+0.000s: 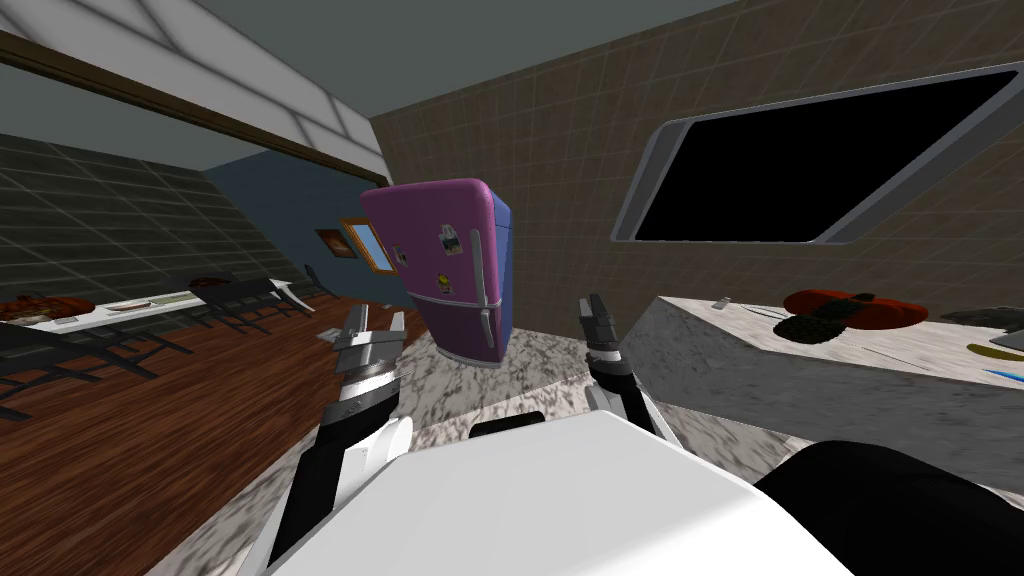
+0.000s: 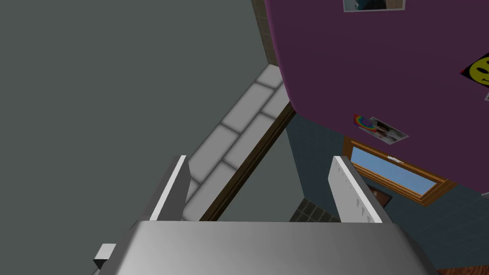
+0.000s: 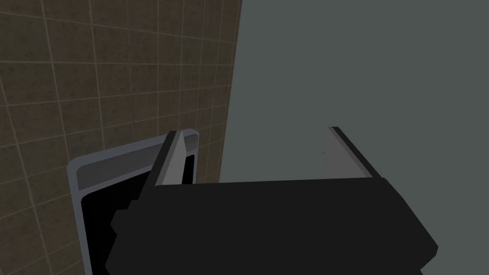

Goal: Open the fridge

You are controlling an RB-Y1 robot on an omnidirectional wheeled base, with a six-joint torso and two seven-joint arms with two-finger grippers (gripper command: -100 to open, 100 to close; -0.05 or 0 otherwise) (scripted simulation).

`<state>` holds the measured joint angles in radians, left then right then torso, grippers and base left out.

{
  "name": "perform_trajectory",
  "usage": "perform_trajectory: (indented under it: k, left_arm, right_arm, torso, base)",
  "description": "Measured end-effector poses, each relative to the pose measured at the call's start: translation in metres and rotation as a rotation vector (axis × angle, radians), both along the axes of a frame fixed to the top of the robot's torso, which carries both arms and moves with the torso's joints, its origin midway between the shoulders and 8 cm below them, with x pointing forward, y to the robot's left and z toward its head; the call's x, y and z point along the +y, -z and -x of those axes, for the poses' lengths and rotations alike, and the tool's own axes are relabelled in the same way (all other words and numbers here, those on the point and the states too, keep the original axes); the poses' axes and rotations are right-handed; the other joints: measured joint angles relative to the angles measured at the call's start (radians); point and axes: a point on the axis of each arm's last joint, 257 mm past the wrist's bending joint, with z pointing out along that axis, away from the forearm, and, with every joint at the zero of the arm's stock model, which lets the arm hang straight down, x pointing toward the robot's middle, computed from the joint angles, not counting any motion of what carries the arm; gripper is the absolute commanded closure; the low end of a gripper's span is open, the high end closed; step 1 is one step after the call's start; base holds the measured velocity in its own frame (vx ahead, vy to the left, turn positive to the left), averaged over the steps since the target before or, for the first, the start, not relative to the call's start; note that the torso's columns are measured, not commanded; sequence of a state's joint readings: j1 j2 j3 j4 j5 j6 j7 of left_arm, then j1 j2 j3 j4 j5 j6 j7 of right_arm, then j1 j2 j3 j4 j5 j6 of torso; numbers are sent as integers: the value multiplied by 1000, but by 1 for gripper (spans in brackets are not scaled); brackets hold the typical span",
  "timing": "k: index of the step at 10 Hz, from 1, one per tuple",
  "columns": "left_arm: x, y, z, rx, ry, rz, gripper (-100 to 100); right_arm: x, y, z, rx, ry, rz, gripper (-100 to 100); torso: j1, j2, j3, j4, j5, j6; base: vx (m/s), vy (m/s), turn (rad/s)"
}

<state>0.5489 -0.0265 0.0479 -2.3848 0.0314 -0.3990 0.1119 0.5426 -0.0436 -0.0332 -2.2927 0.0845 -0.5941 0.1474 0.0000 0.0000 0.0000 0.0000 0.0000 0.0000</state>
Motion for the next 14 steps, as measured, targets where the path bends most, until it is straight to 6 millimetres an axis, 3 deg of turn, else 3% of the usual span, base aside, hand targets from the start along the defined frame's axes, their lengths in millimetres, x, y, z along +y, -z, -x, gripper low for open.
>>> perform_trajectory:
  k: [2,9,10,11,14]
  left_arm:
    - [0,0,0,0,0,0,0]
    - [0,0,0,0,0,0,0]
    - [0,0,0,0,0,0,-100]
    - [-3,1,-1,6,14,-22,-100]
    - [-16,8,-8,24,60,-94,-100]
  right_arm:
    - [0,0,0,0,0,0,0]
    - [0,0,0,0,0,0,0]
    - [0,0,0,0,0,0,0]
    - [0,0,0,0,0,0,0]
    - [0,0,0,0,0,0,0]
  torso:
    - [0,104,-209,105,0,0]
    - [0,618,-1234,617,0,0]
    - [0,691,-1382,691,0,0]
    - [0,725,-1451,724,0,0]
    - [0,736,-1477,737,0,0]
  base:
    - [0,0,0]
    - [0,0,0]
    - [17,-1,-15]
    - [22,-1,-24]
    - [50,3,-29]
